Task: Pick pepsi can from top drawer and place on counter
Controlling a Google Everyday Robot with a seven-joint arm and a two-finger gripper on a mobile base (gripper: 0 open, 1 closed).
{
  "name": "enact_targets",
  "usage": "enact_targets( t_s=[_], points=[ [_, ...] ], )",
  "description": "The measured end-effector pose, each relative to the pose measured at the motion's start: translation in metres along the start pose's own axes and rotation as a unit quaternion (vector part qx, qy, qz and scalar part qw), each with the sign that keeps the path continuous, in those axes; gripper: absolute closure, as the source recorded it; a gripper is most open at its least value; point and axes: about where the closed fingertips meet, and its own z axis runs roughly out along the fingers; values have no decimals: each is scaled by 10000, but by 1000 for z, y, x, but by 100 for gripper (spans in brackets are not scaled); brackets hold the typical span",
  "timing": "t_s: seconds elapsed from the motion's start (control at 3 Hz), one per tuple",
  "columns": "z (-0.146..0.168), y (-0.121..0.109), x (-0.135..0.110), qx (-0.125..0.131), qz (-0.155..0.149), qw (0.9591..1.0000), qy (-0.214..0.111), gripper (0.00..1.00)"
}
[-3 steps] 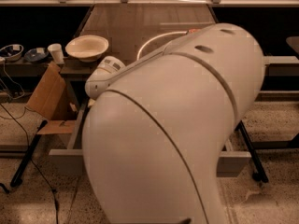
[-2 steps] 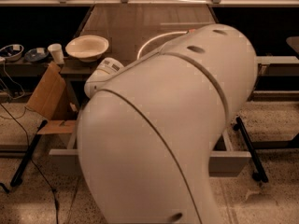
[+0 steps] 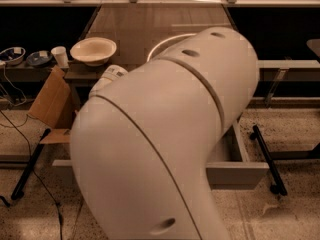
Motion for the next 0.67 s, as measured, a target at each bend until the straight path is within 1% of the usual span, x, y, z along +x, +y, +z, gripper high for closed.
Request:
enact_targets(
  t_s=[0.33, 0.67],
  points=[
    [4, 3, 6, 27, -26, 10000, 38, 0],
    [6, 5, 9, 36, -71, 9999, 77, 16]
  ],
)
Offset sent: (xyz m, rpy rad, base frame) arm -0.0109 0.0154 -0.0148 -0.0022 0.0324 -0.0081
